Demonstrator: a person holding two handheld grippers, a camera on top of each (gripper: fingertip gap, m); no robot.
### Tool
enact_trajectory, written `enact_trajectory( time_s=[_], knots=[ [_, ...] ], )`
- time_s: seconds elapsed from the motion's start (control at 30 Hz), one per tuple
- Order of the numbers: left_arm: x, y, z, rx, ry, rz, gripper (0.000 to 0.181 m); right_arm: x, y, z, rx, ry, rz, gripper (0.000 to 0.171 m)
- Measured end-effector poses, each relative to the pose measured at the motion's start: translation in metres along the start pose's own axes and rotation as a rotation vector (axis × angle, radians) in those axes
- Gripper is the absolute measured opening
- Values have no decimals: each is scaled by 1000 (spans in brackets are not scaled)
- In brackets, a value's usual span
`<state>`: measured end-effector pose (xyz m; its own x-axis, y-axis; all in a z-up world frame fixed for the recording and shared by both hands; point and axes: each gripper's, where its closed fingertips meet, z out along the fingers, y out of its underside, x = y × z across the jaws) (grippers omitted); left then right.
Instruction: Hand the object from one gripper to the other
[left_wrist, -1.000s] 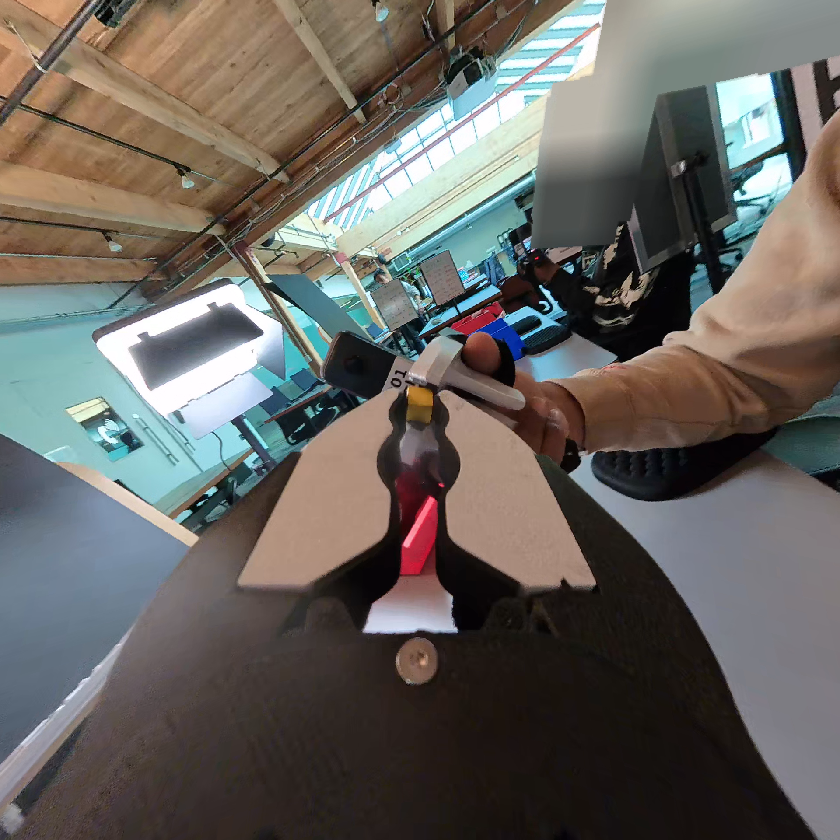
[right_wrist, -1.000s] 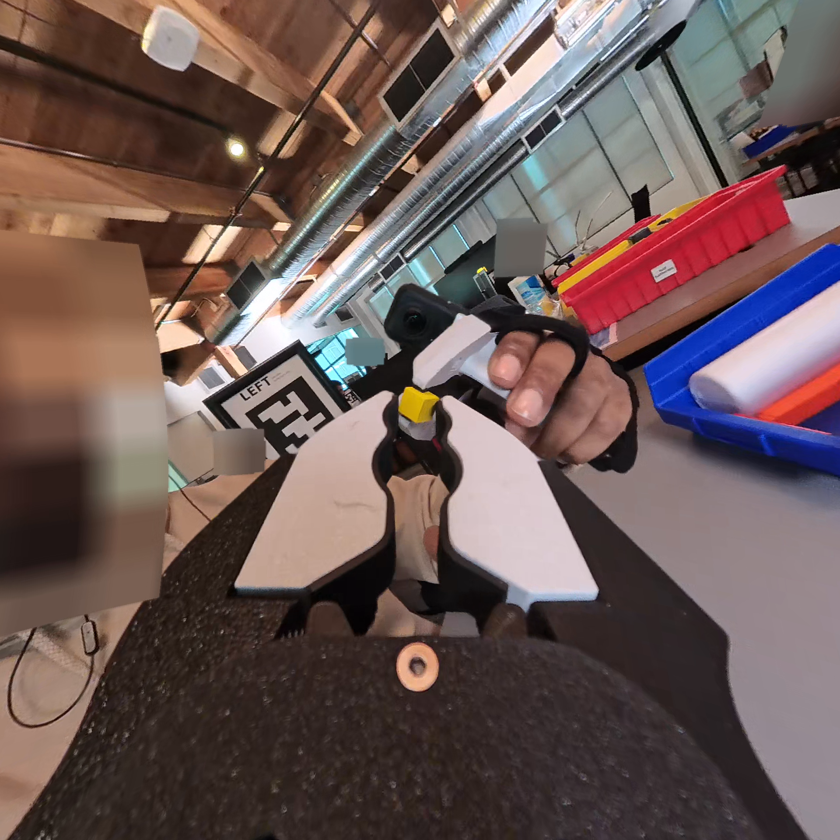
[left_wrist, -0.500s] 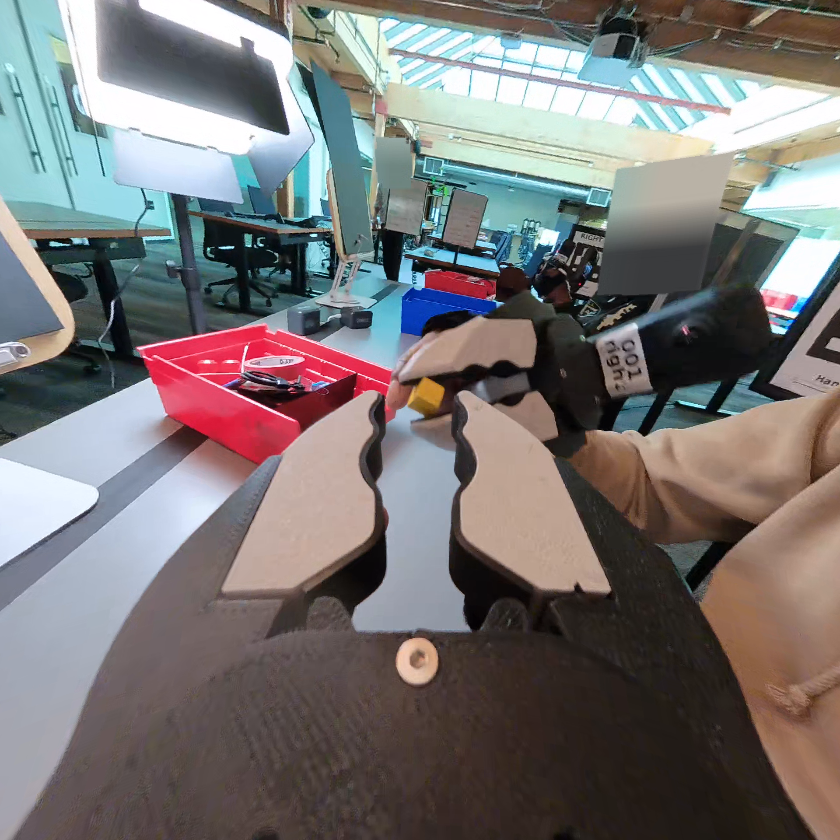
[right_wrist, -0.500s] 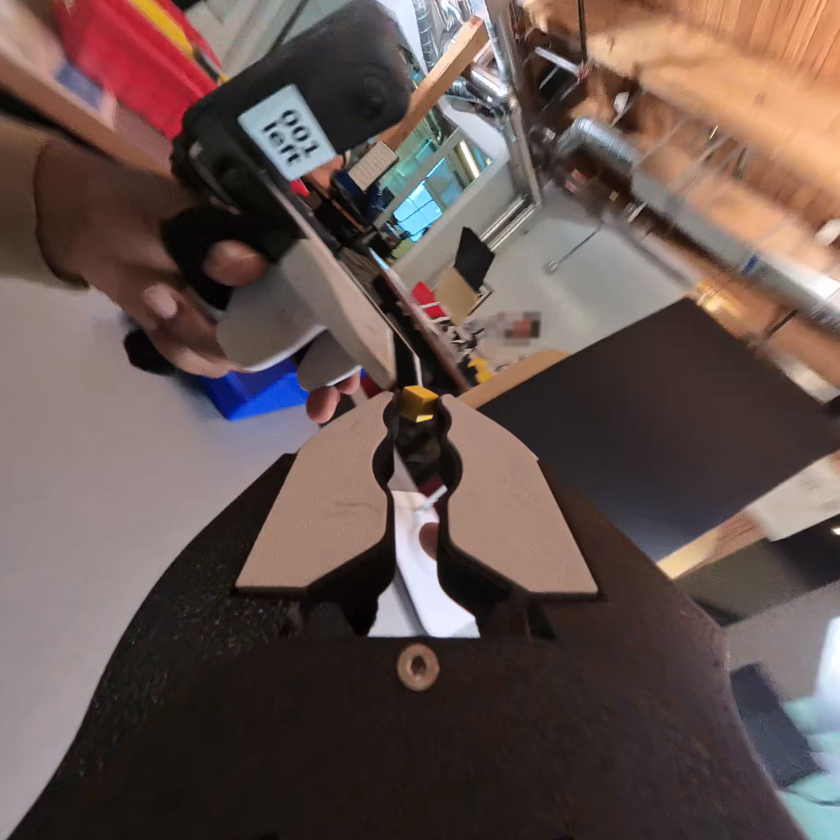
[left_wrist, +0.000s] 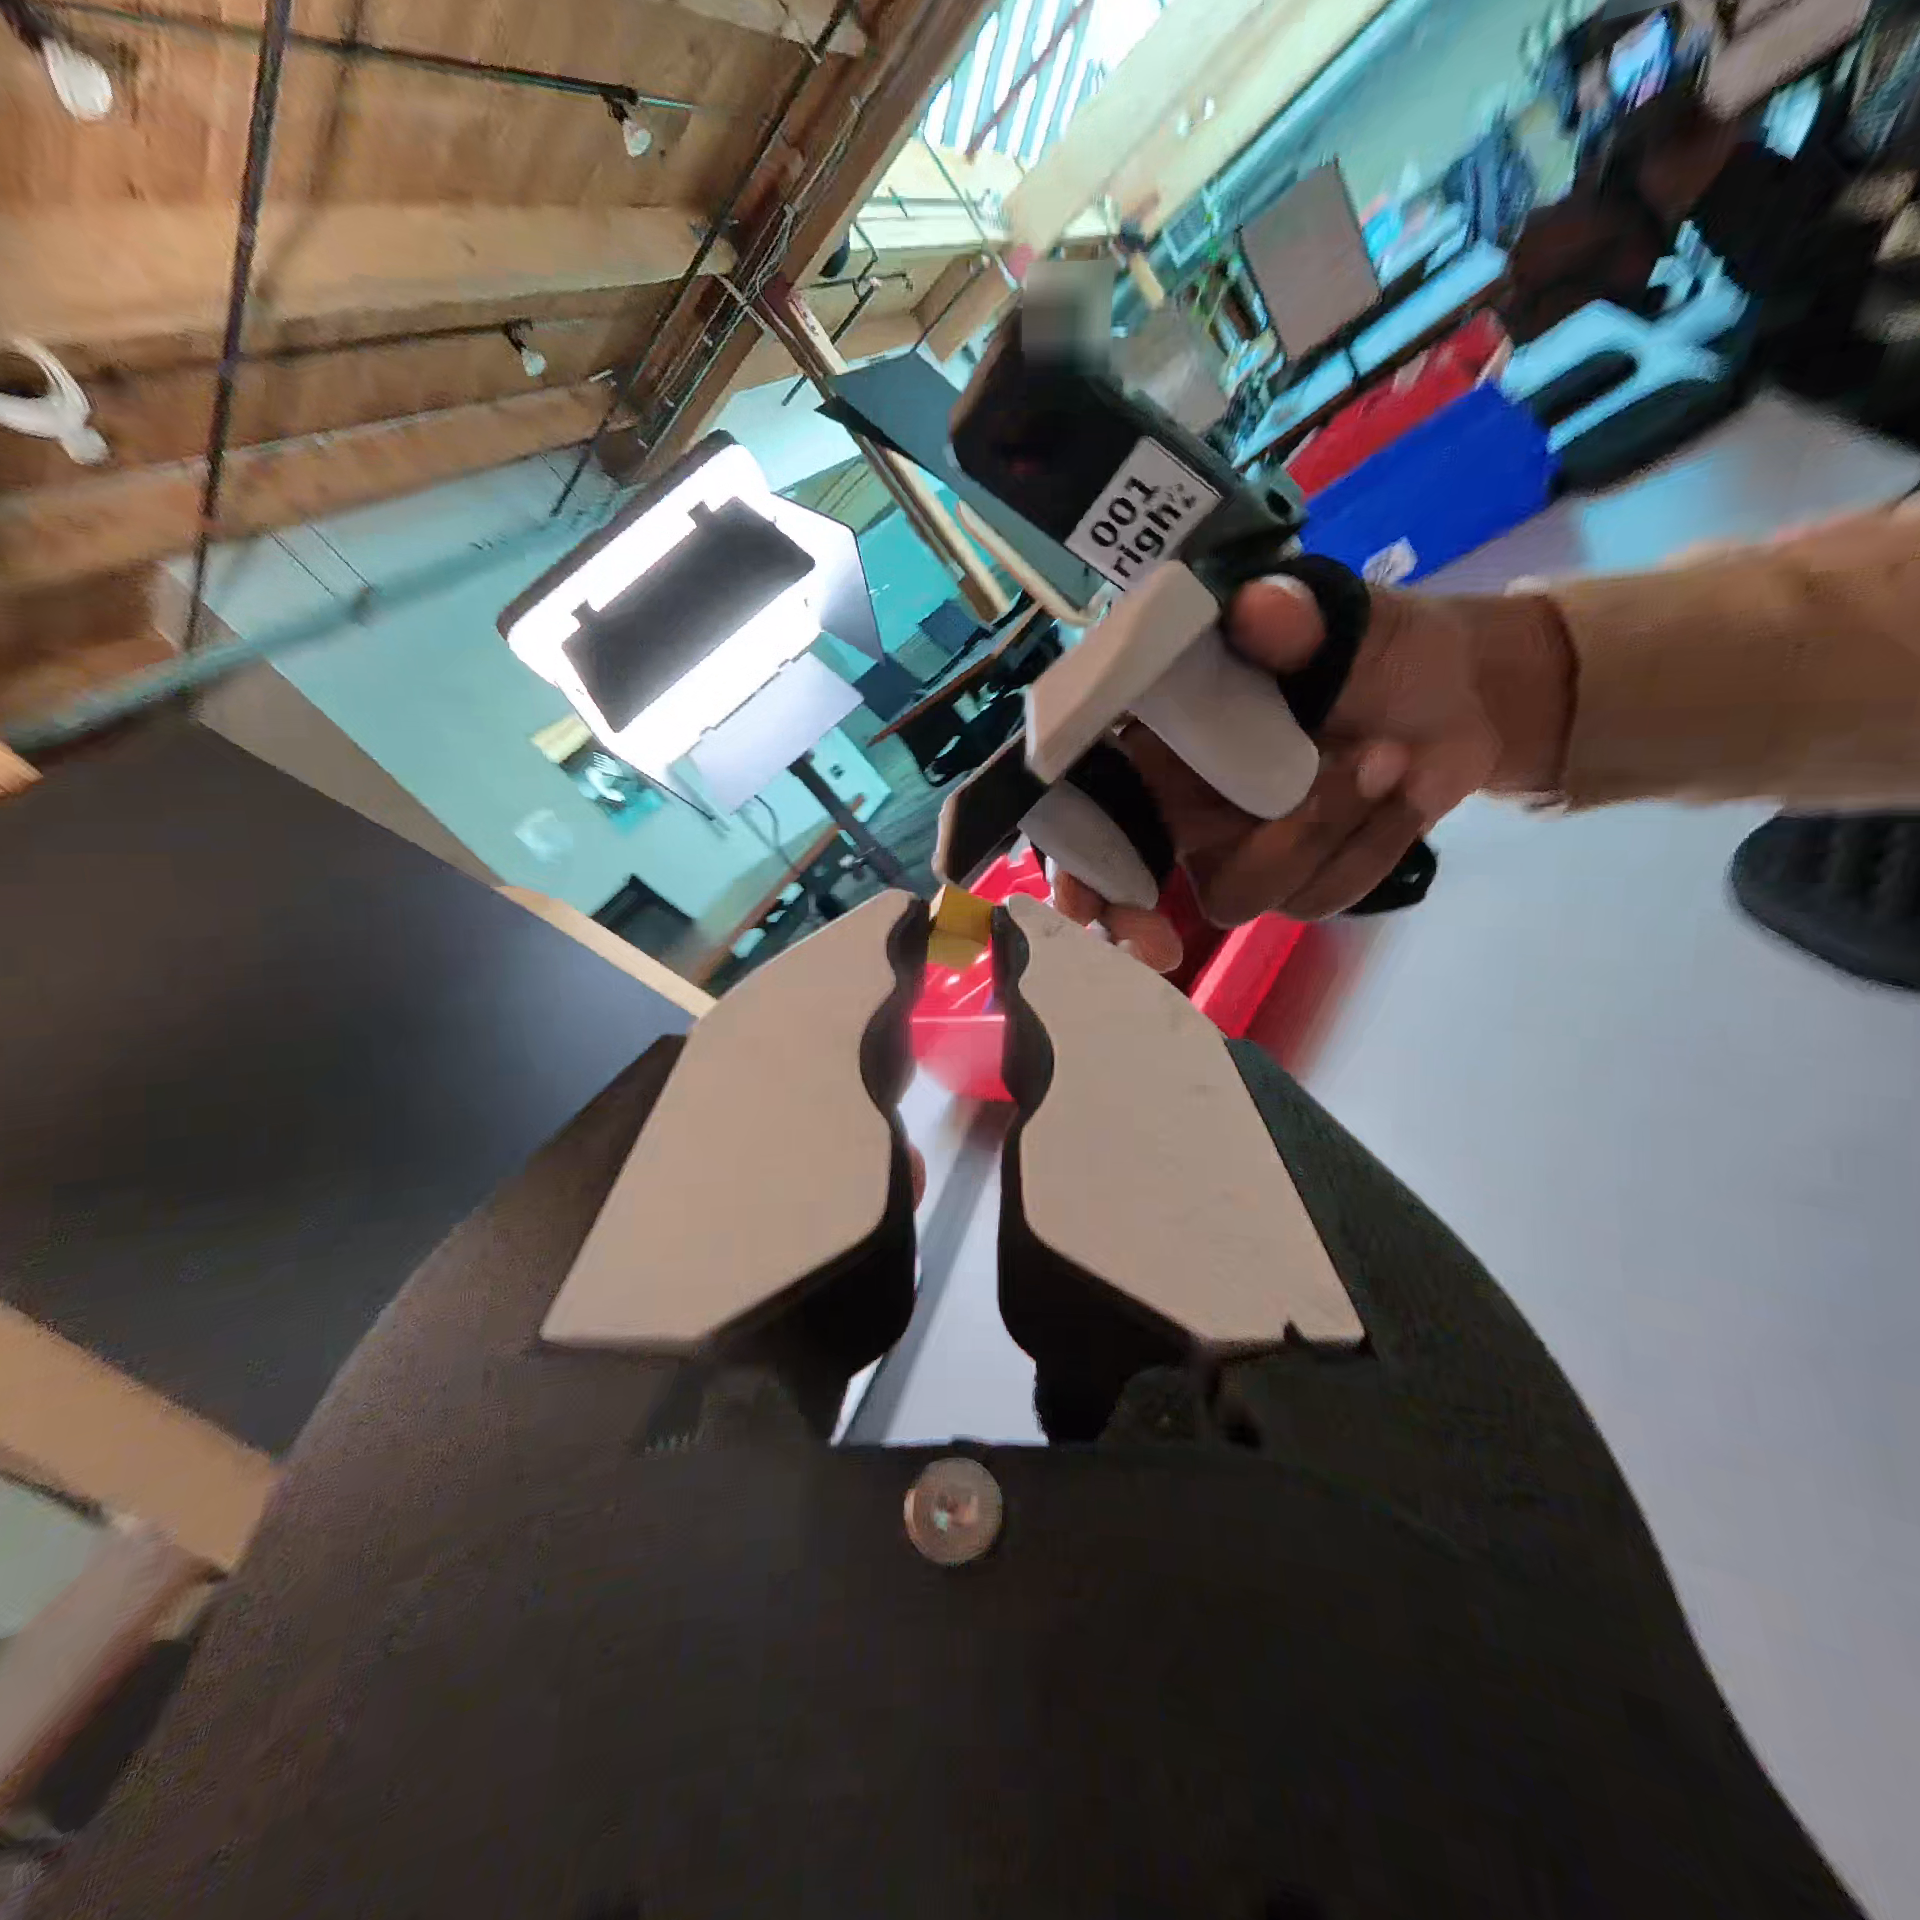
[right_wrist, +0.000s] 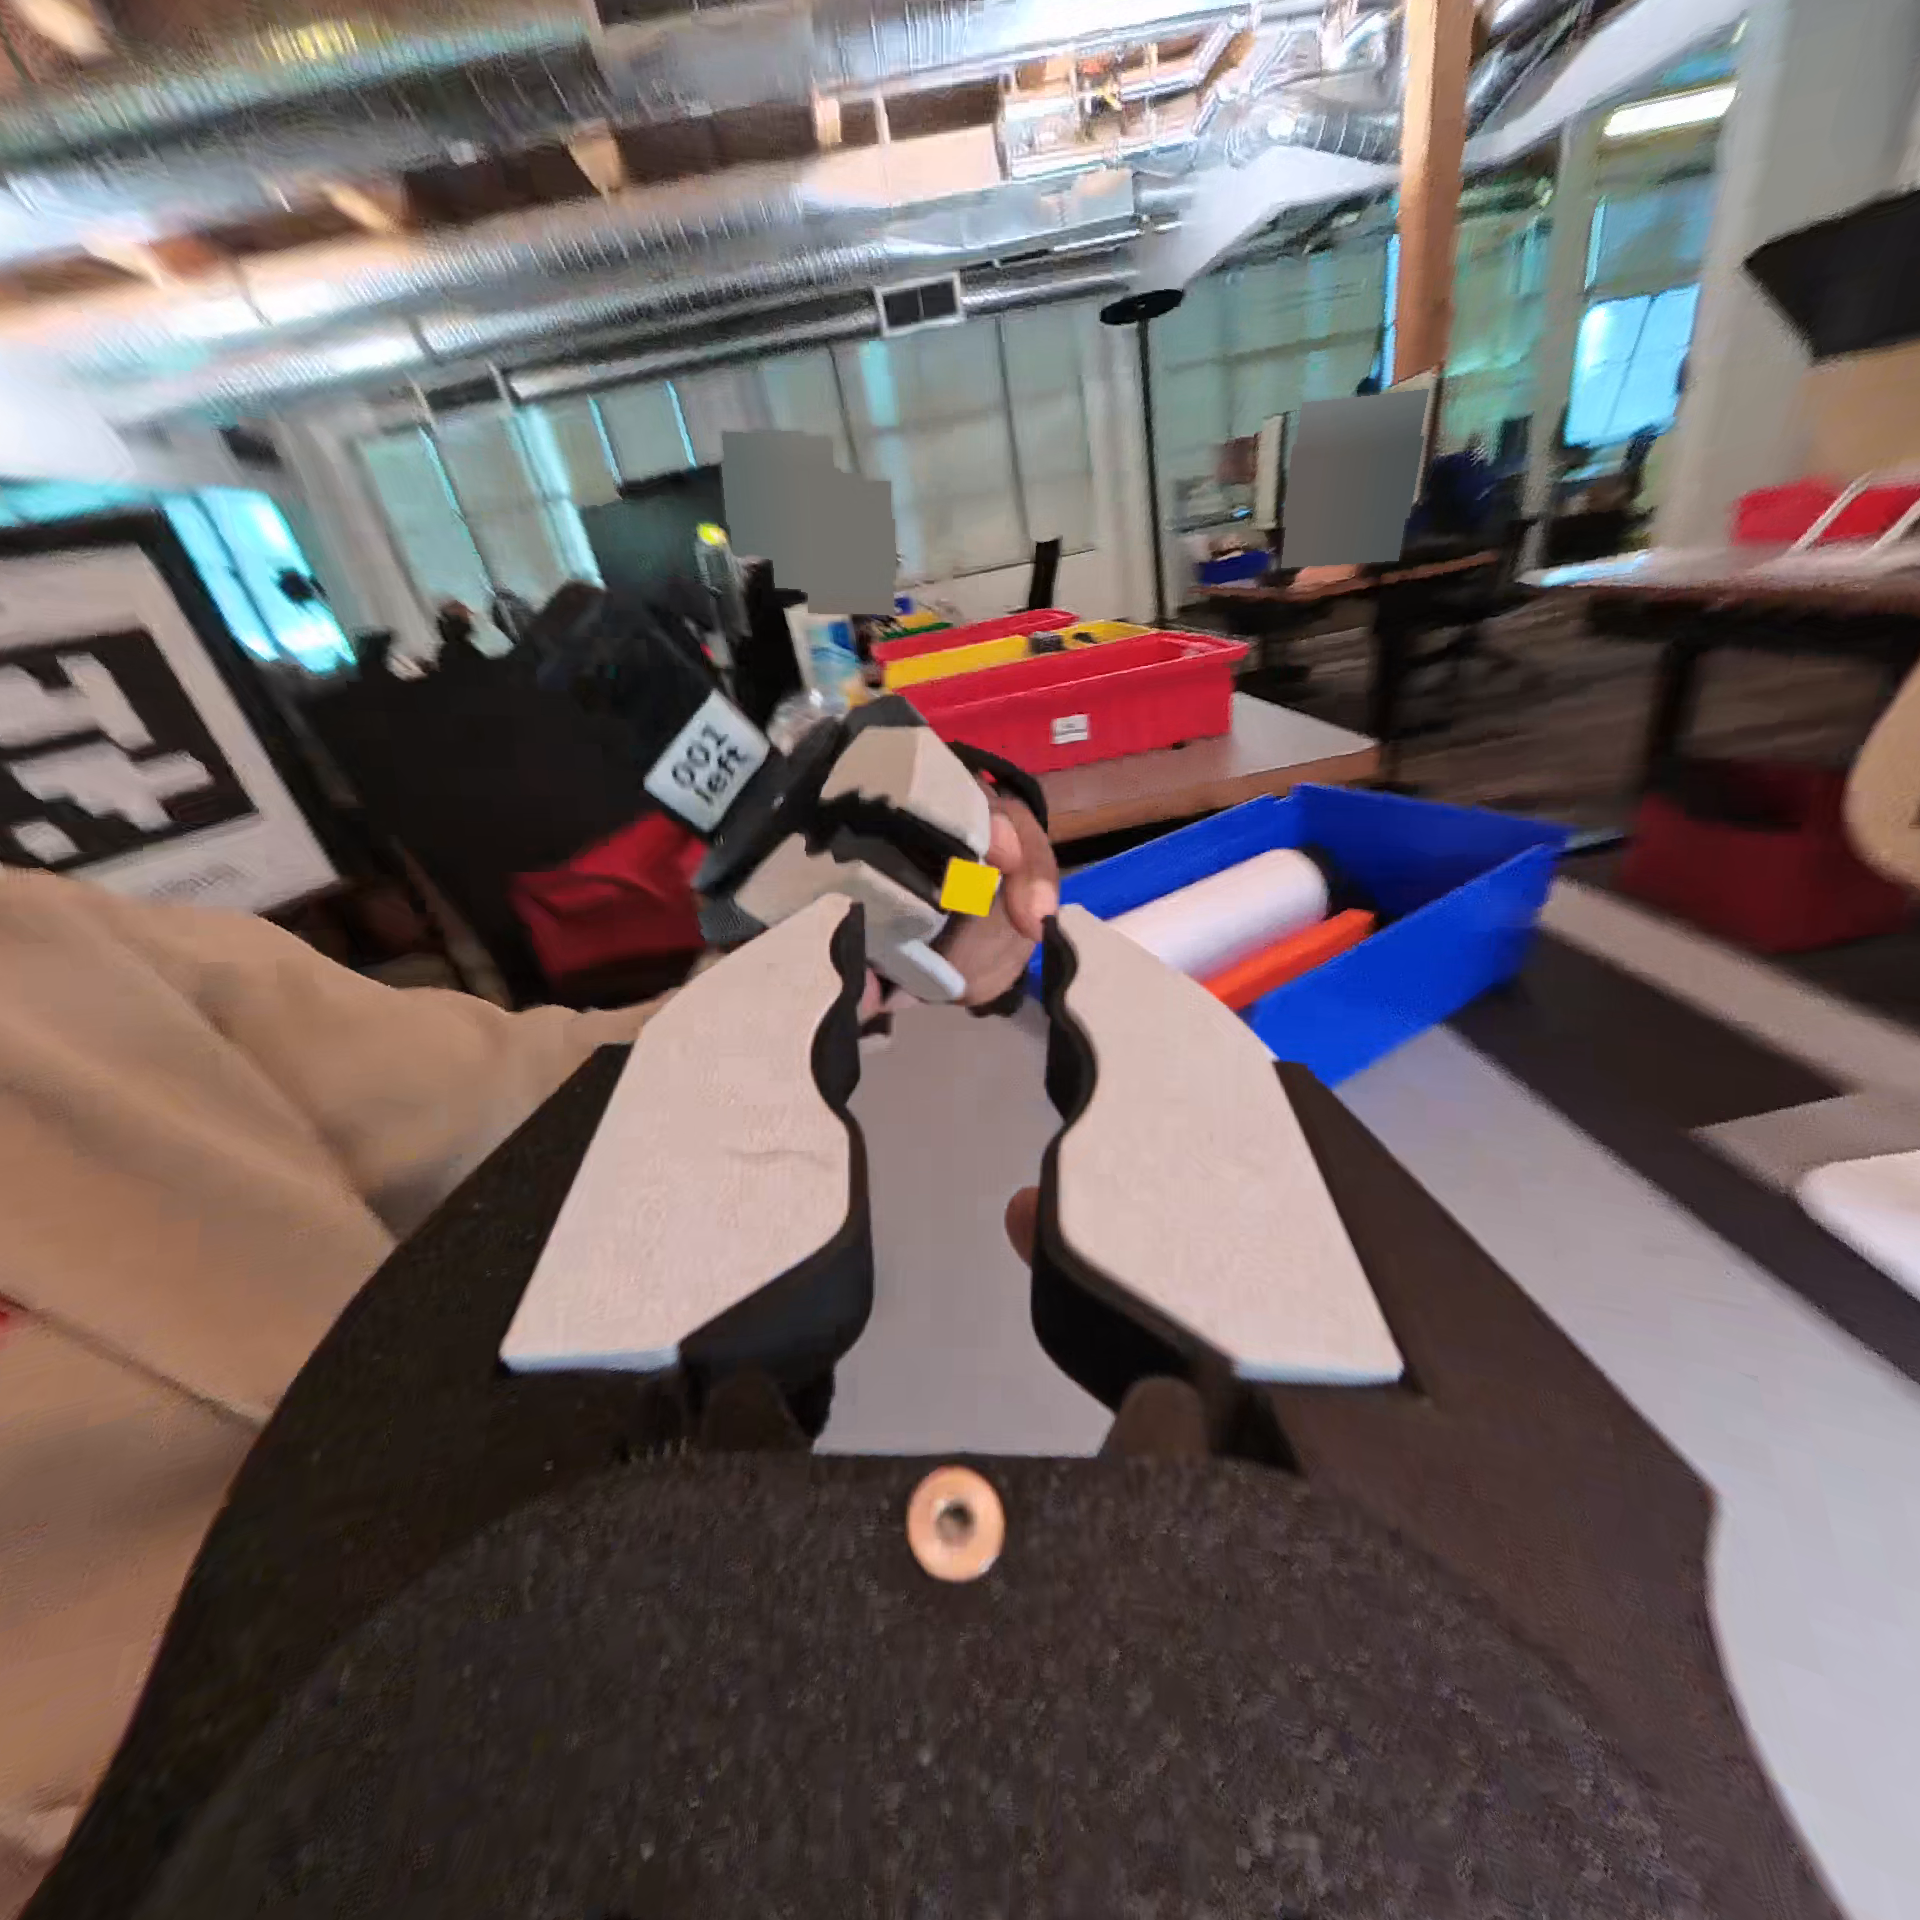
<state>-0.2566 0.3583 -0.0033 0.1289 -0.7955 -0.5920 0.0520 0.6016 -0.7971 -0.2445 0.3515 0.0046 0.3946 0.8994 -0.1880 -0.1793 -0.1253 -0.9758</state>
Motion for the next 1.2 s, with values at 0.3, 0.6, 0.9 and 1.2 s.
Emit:
enact_trajectory(
  time_s=[0.3, 0.6, 0.9, 1.2],
  knots=[
    [17, 14, 13, -74, -14, 190, 11, 9, 28, 12, -102, 7, 81, 10],
    [-34, 11, -8, 36, -94, -236, 18, 98, -2, -63, -152, 480, -112, 10],
    [-80, 9, -35, 7, -256, -303, 16, 286, 51, -253, -731, 1105, 48, 11],
    [-92, 10, -47, -6, -298, -307, 14, 335, 71, -230, -809, 1136, 59, 22]
  ],
)
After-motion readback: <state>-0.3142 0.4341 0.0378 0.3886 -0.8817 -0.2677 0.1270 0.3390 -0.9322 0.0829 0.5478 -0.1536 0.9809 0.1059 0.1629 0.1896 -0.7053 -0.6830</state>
